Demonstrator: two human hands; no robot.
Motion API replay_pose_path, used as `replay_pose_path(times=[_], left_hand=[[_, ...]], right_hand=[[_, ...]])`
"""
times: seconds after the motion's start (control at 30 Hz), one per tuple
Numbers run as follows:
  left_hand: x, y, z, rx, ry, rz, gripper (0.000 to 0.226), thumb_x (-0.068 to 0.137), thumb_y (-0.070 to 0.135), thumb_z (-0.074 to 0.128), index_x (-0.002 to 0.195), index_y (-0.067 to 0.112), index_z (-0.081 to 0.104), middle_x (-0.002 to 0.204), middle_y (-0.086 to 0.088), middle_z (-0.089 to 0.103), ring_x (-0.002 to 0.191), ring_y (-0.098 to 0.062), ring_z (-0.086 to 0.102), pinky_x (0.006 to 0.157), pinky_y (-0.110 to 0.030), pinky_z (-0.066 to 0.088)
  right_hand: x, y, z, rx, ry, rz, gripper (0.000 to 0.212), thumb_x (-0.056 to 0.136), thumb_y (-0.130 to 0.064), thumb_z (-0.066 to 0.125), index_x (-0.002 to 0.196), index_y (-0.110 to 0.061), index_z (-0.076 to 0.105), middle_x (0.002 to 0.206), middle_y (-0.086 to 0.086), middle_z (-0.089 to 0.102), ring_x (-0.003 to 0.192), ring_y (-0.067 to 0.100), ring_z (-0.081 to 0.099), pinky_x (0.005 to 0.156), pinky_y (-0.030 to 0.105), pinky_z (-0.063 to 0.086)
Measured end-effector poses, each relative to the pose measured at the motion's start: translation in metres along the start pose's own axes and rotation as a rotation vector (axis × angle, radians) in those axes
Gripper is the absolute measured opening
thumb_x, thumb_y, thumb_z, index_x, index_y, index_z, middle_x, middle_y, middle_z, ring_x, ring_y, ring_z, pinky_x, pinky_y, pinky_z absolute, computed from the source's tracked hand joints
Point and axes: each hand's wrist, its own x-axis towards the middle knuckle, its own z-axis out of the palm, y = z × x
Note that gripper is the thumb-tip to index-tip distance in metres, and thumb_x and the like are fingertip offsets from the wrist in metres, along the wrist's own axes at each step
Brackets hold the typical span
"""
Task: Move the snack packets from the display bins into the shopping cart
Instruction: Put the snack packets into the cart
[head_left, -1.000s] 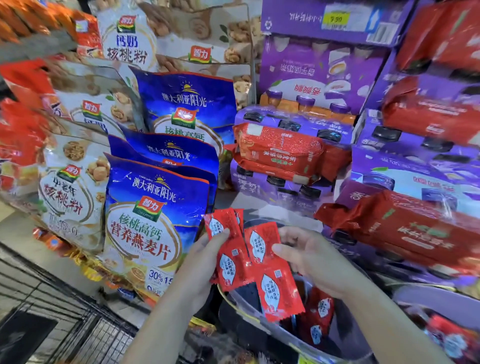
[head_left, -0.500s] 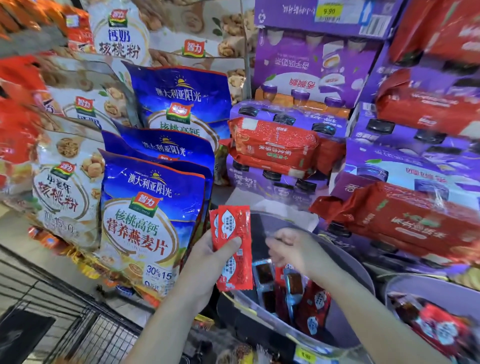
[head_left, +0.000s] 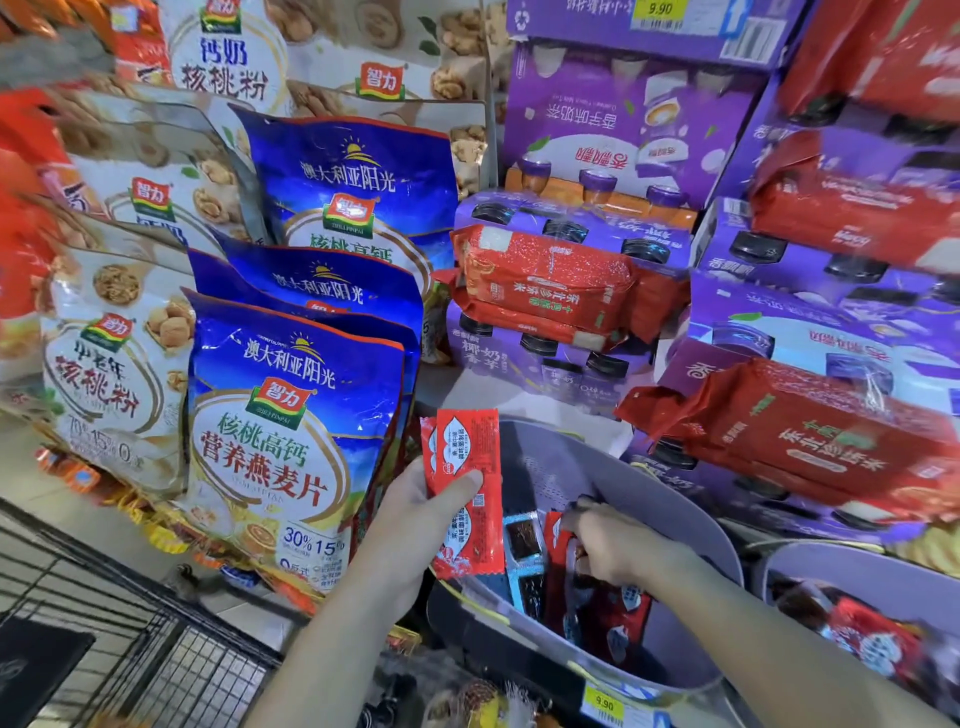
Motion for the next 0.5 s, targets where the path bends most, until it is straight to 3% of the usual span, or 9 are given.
replay_pose_path(times=[0.1, 0.17, 0.23, 0.33, 0.43, 0.5], left_hand=[[0.0, 0.001, 0.001, 0.02, -0.007, 0.001, 0.015, 0.098, 0.035, 0.074, 0.101, 0.05, 0.076, 0.111, 0.005, 0.081, 0.1, -0.016, 0.079, 0.081, -0.035, 0.061], [0.0, 0.001, 0.001, 0.031, -0.01, -0.001, 0.016, 0.097, 0.036, 0.074, 0.1, 0.052, 0.075, 0.111, 0.005, 0.081, 0.1, -0.016, 0.079, 0.082, -0.037, 0.06], [0.001, 0.001, 0.001, 0.047, -0.008, -0.002, 0.015, 0.097, 0.038, 0.075, 0.102, 0.052, 0.075, 0.111, 0.006, 0.081, 0.1, -0.015, 0.079, 0.084, -0.039, 0.06], [0.002, 0.0, 0.001, 0.054, 0.0, -0.001, 0.014, 0.097, 0.036, 0.075, 0.108, 0.045, 0.075, 0.111, 0.006, 0.081, 0.099, -0.015, 0.079, 0.083, -0.039, 0.06], [0.003, 0.0, 0.001, 0.054, 0.011, 0.009, 0.019, 0.098, 0.035, 0.074, 0.116, 0.038, 0.072, 0.111, 0.006, 0.081, 0.099, -0.014, 0.079, 0.081, -0.037, 0.059], [0.003, 0.0, 0.002, 0.068, 0.004, 0.014, 0.022, 0.098, 0.035, 0.074, 0.12, 0.036, 0.07, 0.112, 0.006, 0.081, 0.1, -0.013, 0.079, 0.082, -0.037, 0.06]], right_hand=[[-0.001, 0.003, -0.004, 0.034, 0.061, -0.055, 0.017, 0.091, -0.025, 0.072, 0.104, -0.016, 0.066, 0.111, 0.005, 0.051, 0.101, 0.029, 0.058, 0.086, 0.037, 0.049], [-0.005, 0.003, -0.005, 0.073, 0.085, -0.12, 0.02, 0.088, -0.033, 0.078, 0.103, -0.023, 0.07, 0.112, 0.001, 0.053, 0.109, 0.022, 0.051, 0.092, 0.034, 0.046], [-0.011, 0.0, -0.007, 0.116, 0.098, -0.173, 0.02, 0.087, -0.037, 0.079, 0.103, -0.028, 0.07, 0.107, -0.005, 0.055, 0.108, 0.015, 0.045, 0.088, 0.031, 0.04], [-0.021, -0.007, -0.013, 0.187, 0.134, -0.217, 0.014, 0.092, -0.033, 0.075, 0.102, -0.025, 0.068, 0.092, -0.009, 0.06, 0.086, 0.012, 0.053, 0.073, 0.031, 0.038], [-0.035, -0.014, -0.026, 0.236, 0.194, -0.232, 0.016, 0.096, -0.039, 0.07, 0.108, -0.028, 0.068, 0.093, -0.013, 0.066, 0.082, 0.01, 0.059, 0.074, 0.032, 0.045], [-0.048, -0.015, -0.038, 0.299, 0.232, -0.227, 0.017, 0.097, -0.043, 0.068, 0.111, -0.034, 0.07, 0.093, -0.019, 0.067, 0.08, 0.001, 0.06, 0.07, 0.024, 0.042]])
